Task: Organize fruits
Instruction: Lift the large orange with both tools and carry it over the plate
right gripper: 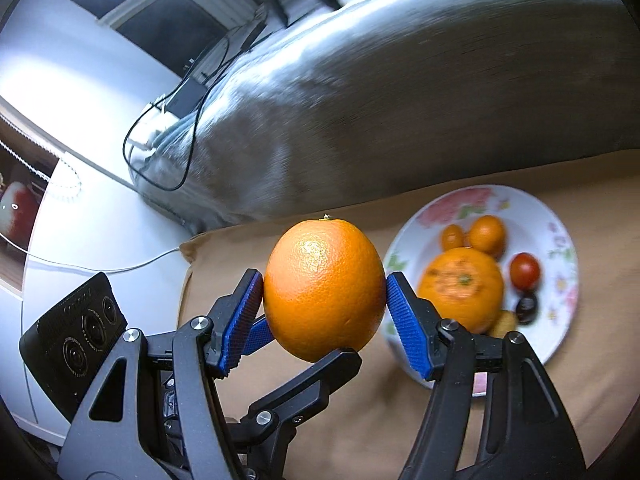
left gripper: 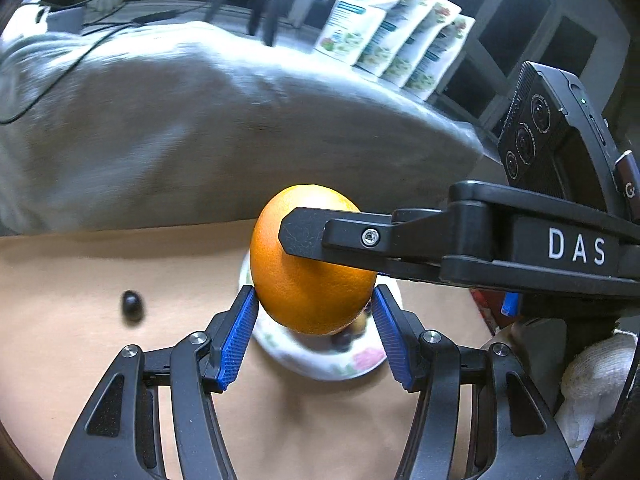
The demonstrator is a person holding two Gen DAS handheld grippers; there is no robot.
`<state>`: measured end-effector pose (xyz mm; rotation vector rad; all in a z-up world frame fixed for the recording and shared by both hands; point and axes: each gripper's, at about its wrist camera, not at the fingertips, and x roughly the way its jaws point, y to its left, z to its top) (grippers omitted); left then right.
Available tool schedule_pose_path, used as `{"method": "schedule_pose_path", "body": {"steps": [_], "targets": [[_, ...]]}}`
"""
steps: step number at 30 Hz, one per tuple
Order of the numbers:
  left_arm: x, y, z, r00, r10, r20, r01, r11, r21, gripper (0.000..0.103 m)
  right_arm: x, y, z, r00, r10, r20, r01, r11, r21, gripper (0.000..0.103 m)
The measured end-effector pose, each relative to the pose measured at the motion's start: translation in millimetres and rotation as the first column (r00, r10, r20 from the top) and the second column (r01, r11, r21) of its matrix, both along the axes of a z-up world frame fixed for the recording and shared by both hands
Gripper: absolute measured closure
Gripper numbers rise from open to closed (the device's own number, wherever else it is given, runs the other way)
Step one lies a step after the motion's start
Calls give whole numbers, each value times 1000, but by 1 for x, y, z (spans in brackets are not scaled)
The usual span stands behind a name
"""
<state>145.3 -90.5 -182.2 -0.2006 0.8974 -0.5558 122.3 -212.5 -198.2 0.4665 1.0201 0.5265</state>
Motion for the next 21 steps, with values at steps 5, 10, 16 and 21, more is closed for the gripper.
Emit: {"method": "schedule_pose_path", "body": {"steps": [5, 10, 16, 21], "targets": [[-4, -31, 2, 1000, -29, 7, 29, 1000, -4, 45, 2, -34, 4, 1000, -28, 0, 28, 1000, -1, 36], [0, -58, -2, 999, -47, 5, 47, 999, -7, 45, 9, -63, 0, 999, -41, -5, 41, 999, -6, 36], [-4, -74, -11, 998, -62, -4, 62, 998, 3, 45, 19, -87, -11, 999, -41, -22, 40, 999, -9, 36], [0, -88, -21, 998, -53, -17, 54, 998, 17, 45, 31, -102, -24, 998, -27, -54, 28, 1000, 7, 36]]}}
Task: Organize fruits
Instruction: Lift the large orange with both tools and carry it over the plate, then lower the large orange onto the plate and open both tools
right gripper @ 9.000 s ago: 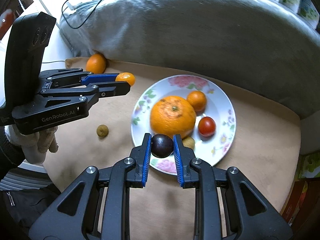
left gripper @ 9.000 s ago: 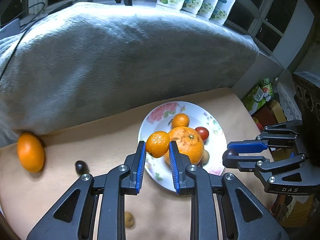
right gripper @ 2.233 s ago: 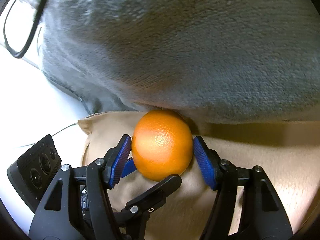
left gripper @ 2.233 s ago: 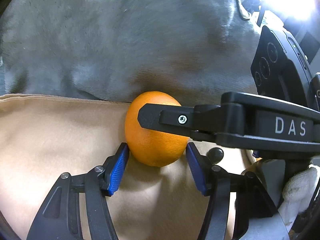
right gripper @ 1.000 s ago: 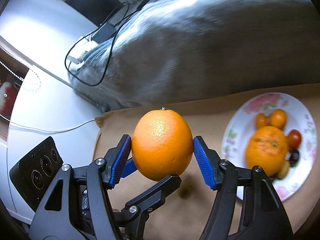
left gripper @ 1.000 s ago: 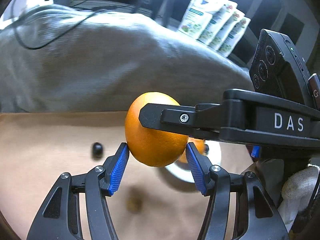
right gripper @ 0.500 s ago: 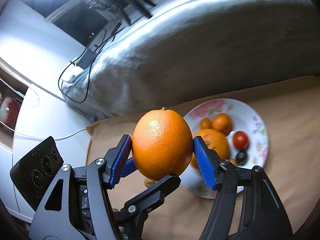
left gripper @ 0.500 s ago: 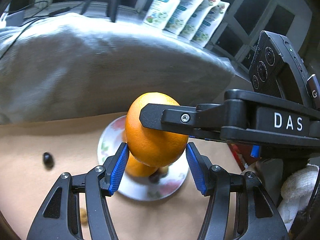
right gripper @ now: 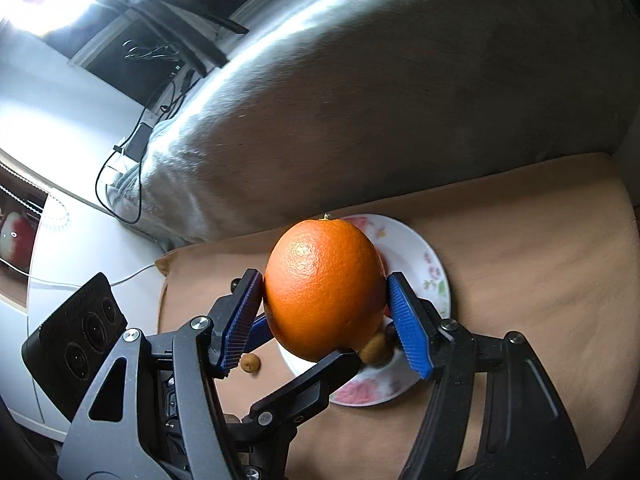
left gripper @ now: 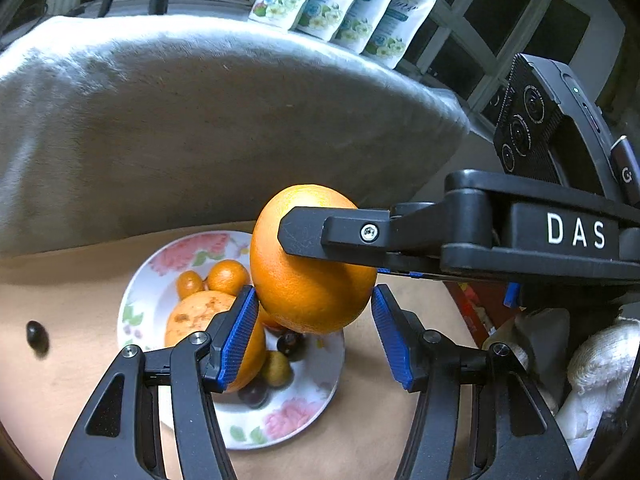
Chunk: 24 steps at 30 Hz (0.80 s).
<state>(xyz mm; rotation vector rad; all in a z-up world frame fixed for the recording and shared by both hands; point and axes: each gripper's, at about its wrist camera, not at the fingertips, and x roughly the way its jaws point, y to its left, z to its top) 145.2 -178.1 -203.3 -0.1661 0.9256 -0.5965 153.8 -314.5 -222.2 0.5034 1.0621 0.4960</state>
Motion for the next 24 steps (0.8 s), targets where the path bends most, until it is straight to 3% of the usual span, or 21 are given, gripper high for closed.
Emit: {"method": "schedule_pose_path", "body": {"steps": [15, 21, 24], "targets": [[11, -25, -16, 999, 40, -34, -38, 998, 55, 47, 35, -7, -21, 993, 104, -53, -104, 995, -3, 36], [11, -27, -19, 998, 42, -47, -38, 997, 69, 49, 44, -7, -32, 991, 103, -88, -100, 995, 29, 36], [10, -25, -16, 998, 43, -37, -40, 997, 73, 50, 46, -6, -39, 988, 103, -114, -103, 995, 2, 36]]}}
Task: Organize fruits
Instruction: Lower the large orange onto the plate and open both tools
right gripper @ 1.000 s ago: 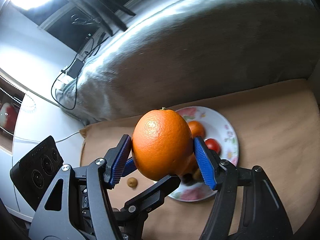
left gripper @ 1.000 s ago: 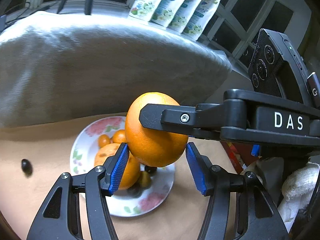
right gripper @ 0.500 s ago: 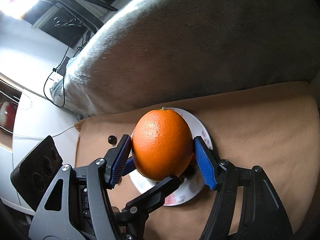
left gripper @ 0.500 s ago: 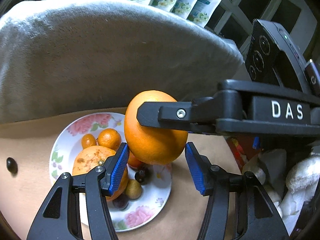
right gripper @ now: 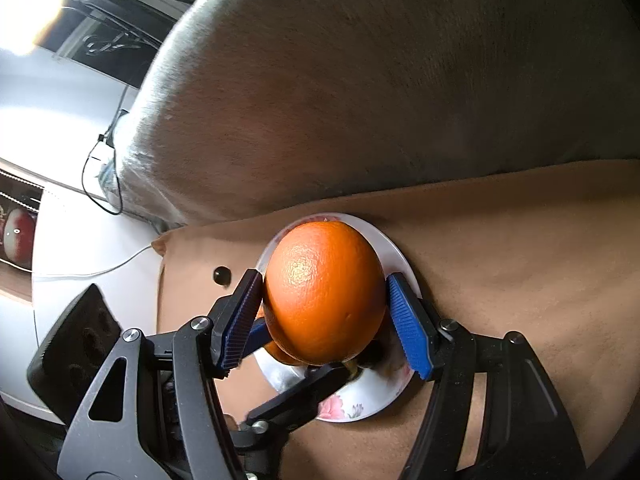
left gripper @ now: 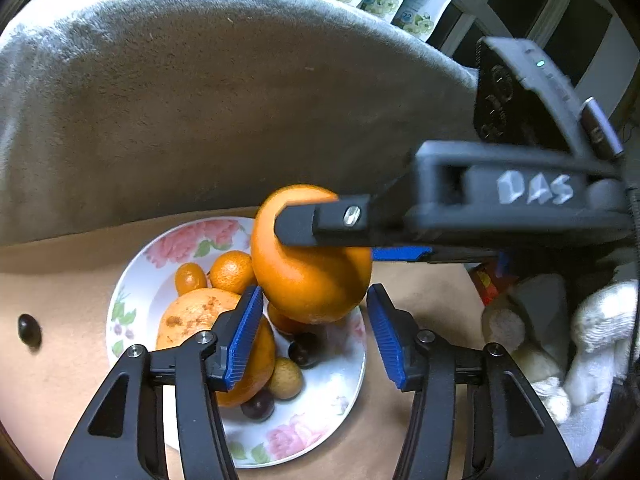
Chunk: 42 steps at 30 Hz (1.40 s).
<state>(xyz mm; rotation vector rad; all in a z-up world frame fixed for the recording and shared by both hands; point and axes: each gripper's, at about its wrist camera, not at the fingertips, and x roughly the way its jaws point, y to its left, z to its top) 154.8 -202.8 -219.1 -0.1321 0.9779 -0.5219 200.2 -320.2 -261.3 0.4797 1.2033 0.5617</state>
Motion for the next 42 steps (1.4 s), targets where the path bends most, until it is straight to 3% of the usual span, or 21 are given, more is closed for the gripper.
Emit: {"method": "schedule_pose_path", "body": {"steps": [3, 25, 36, 42], "targets": [[0, 4, 6, 1000, -3, 11, 3, 1000, 4, 52, 0, 1, -1, 1000, -10, -2, 10, 999, 34, 36], [-39, 43, 27, 999, -16, 29, 15, 999, 38, 52, -13, -12, 20, 997, -75, 22, 74, 997, 31, 36], [-51, 65, 52, 999, -11, 41, 9, 999, 51, 51, -41, -5, 39, 993, -89, 75, 91, 996, -24, 36], [-59, 73, 57, 999, -11, 50, 7, 998, 70, 49, -67, 8, 57, 987, -56, 148, 73, 992, -107, 35]]}}
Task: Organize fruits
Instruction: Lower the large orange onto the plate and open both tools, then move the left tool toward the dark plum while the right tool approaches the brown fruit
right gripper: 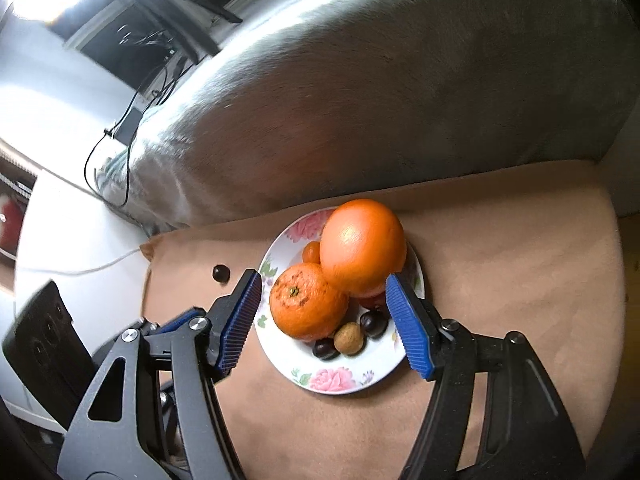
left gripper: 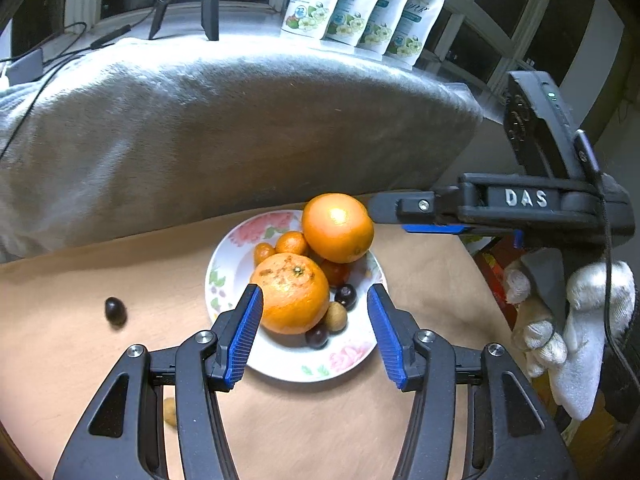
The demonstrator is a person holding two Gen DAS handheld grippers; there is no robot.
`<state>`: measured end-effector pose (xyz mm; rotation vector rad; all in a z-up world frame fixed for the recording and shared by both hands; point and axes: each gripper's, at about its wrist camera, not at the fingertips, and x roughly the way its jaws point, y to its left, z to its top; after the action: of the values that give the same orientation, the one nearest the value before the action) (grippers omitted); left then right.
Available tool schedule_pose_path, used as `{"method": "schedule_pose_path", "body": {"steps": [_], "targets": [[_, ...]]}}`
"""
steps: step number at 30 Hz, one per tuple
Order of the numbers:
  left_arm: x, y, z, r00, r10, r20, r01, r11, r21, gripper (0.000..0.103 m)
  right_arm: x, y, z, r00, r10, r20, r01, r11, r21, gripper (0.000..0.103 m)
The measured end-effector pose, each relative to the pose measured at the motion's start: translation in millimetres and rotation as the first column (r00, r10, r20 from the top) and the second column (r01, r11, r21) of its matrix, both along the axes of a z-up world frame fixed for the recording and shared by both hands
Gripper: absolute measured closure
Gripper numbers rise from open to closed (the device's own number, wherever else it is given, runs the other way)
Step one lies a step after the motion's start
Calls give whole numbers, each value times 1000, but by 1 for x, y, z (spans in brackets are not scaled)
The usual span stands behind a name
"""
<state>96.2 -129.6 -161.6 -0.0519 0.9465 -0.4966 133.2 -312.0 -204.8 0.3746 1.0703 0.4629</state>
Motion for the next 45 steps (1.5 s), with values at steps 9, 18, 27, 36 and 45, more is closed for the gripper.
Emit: {"method": "schedule_pose_path", "body": {"steps": [9, 18, 27, 36, 45], "targets": [[-8, 16, 2, 1000, 3, -7, -3, 1000, 5, 45, -28, 16, 15, 997, 27, 68, -22, 996, -81, 32], [-16, 27, 2, 1000, 14, -5, -13, 999, 32, 45, -42, 25, 24, 992, 28, 124, -13, 993, -117, 32], [-22, 49, -2, 999, 36, -20, -35, 997, 68, 45, -64, 32, 35, 981, 11, 191, 13, 992, -122, 26], [-27, 83, -7, 994, 100, -37, -95, 988, 123, 37, -82, 61, 31, 984, 38, 176, 6, 971, -239, 26], [-29, 109, -10, 988, 145, -44, -137, 980, 145, 37, -102, 93, 34, 971, 90, 223, -23, 958, -286, 26]]}}
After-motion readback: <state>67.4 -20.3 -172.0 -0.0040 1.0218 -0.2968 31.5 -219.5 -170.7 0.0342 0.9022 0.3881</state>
